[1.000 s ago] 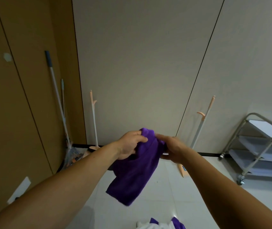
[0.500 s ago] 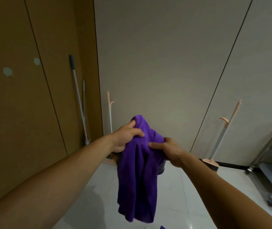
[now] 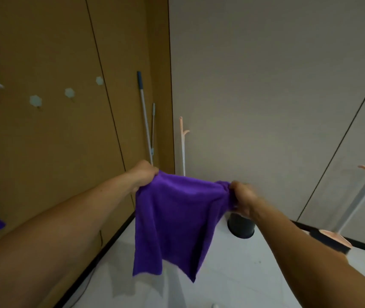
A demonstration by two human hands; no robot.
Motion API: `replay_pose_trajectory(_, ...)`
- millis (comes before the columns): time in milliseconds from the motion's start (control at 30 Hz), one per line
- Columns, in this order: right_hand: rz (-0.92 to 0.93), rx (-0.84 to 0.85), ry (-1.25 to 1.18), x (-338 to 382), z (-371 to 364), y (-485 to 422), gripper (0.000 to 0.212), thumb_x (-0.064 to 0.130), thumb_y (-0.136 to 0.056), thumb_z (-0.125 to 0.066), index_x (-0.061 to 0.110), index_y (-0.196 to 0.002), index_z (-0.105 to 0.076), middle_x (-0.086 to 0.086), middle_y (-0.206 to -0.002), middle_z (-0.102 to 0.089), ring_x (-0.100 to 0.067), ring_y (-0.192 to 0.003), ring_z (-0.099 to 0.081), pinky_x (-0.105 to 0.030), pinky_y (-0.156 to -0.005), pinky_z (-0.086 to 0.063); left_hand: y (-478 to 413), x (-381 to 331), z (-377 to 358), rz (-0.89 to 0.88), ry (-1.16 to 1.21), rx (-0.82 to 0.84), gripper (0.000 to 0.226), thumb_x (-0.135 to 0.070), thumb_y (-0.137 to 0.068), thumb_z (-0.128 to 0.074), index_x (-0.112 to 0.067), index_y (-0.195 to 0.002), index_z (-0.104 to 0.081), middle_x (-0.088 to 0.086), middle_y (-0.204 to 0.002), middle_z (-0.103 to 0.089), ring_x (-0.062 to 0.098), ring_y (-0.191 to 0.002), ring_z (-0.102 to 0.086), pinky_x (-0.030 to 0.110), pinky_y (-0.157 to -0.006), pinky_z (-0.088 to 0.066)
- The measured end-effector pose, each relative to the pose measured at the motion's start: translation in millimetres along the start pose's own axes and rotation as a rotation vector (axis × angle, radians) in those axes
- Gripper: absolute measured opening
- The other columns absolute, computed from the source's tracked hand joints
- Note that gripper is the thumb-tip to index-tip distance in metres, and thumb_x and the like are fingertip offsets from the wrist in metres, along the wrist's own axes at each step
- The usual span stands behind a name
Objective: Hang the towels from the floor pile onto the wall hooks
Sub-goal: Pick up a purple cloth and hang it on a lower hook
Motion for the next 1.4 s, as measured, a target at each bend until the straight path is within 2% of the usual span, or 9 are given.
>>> replay_pose_trajectory(100,-0.095,0.319,-0.337,-0.8,-13.1,-6.0,0.034,0.031,-0.096,-0.048,0.004,-0.106,-0.066,-0.016,-0.095,-0.073,-0.029,-0.084,-0.071,-0.039,-0.075,-0.058,4.3,9.2,9.4,0.012,0.002,-0.130,0.031,-0.024,-0.100,-0.042,-0.005,-0.093,-0.066,0.009,-0.082,-0.060,0.017,-0.068,-0.054,0.025,-0.053,-0.037)
replay_pose_trajectory(267,0.057,0.417,0.197,-0.4,-11.2,-10.0,0.085,0.030,-0.045,-0.097,0.003,-0.117,-0.061,-0.018,-0.110,-0.070,-0.035,-0.100,-0.068,-0.046,-0.088,-0.056,12.9,11.4,25.6,0.022,-0.087,-0.292,0.035,-0.027,-0.101,-0.037,-0.006,-0.086,-0.060,0.009,-0.080,-0.054,0.017,-0.064,-0.048,0.030,-0.057,-0.035)
replay_pose_trajectory(400,0.190,0.186,0.600,1.3,5.1,-20.8,0.035,0.020,-0.065,-0.089,0.007,-0.087,-0.064,-0.012,-0.083,-0.068,-0.024,-0.070,-0.063,-0.030,-0.056,-0.054,19.8,14.0,41.0,0.035,-0.039,-0.404,0.035,-0.031,-0.097,-0.042,-0.008,-0.075,-0.057,0.008,-0.073,-0.054,0.023,-0.066,-0.052,0.032,-0.059,-0.039)
replay_pose_trajectory(567,0.194,0.074,0.772,6.8,13.1,-12.5,0.020,0.019,-0.087,-0.066,-0.001,-0.089,-0.066,-0.020,-0.082,-0.070,-0.029,-0.066,-0.068,-0.034,-0.056,-0.057,33.3,23.5,57.8,0.076,0.064,-0.509,0.039,-0.042,-0.088,-0.059,-0.007,-0.069,-0.060,0.009,-0.070,-0.057,0.025,-0.066,-0.056,0.034,-0.060,-0.045)
replay_pose_trajectory(733,0.035,0.195,0.237,1.9,1.1,-0.6,0.022,0.024,-0.094,-0.050,0.008,-0.083,-0.061,-0.012,-0.071,-0.064,-0.025,-0.063,-0.061,-0.034,-0.067,-0.046,49.6,45.0,70.5,0.238,0.480,-0.388,0.035,-0.041,-0.070,-0.079,-0.010,-0.081,-0.066,0.008,-0.076,-0.067,0.025,-0.070,-0.064,0.038,-0.070,-0.055)
replay_pose_trajectory(900,-0.006,0.237,-0.281,20.5,-10.8,4.8,0.024,0.032,-0.096,-0.056,0.008,-0.098,-0.061,-0.011,-0.091,-0.067,-0.026,-0.083,-0.064,-0.038,-0.067,-0.052,62.2,55.5,74.1,0.348,0.542,-0.234,0.019,-0.025,-0.086,-0.059,-0.017,-0.069,-0.057,0.002,-0.060,-0.061,0.015,-0.047,-0.057,0.019,-0.044,-0.044)
replay_pose_trajectory(1100,0.192,0.270,-0.221,47.2,-25.5,17.8,0.018,0.013,-0.093,-0.059,-0.001,-0.104,-0.063,-0.016,-0.096,-0.067,-0.028,-0.089,-0.061,-0.048,-0.091,-0.049,77.3,83.6,84.7,0.344,0.457,-0.418,0.018,-0.022,-0.095,-0.053,-0.015,-0.078,-0.054,0.004,-0.071,-0.054,0.016,-0.060,-0.048,0.027,-0.054,-0.039)
replay_pose_trajectory(1200,0.306,0.218,-0.339,60.5,-31.7,22.6,0.013,0.019,-0.095,-0.058,0.012,-0.086,-0.065,-0.003,-0.083,-0.069,-0.021,-0.085,-0.063,-0.033,-0.074,-0.054,81.6,91.3,95.0,0.309,0.436,-0.523,0.020,-0.021,-0.093,-0.056,-0.013,-0.075,-0.054,0.007,-0.074,-0.054,0.018,-0.058,-0.047,0.027,-0.053,-0.037)
replay_pose_trajectory(1400,0.329,0.090,0.122,40.0,-38.2,11.6,0.027,0.029,-0.098,-0.052,0.007,-0.084,-0.060,-0.011,-0.075,-0.054,-0.023,-0.070,-0.048,-0.034,-0.055,-0.042,89.2,97.9,101.7,0.318,0.401,-0.520,0.009,-0.016,-0.086,-0.063,-0.013,-0.080,-0.057,0.005,-0.076,-0.057,0.018,-0.066,-0.052,0.035,-0.068,-0.045)
Point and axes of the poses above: each hand's wrist, its own y-axis away from the middle knuckle, its own z-axis out of the back of the hand, x = y × z, the point moved 4 cm from there along -y, towards the middle knuckle
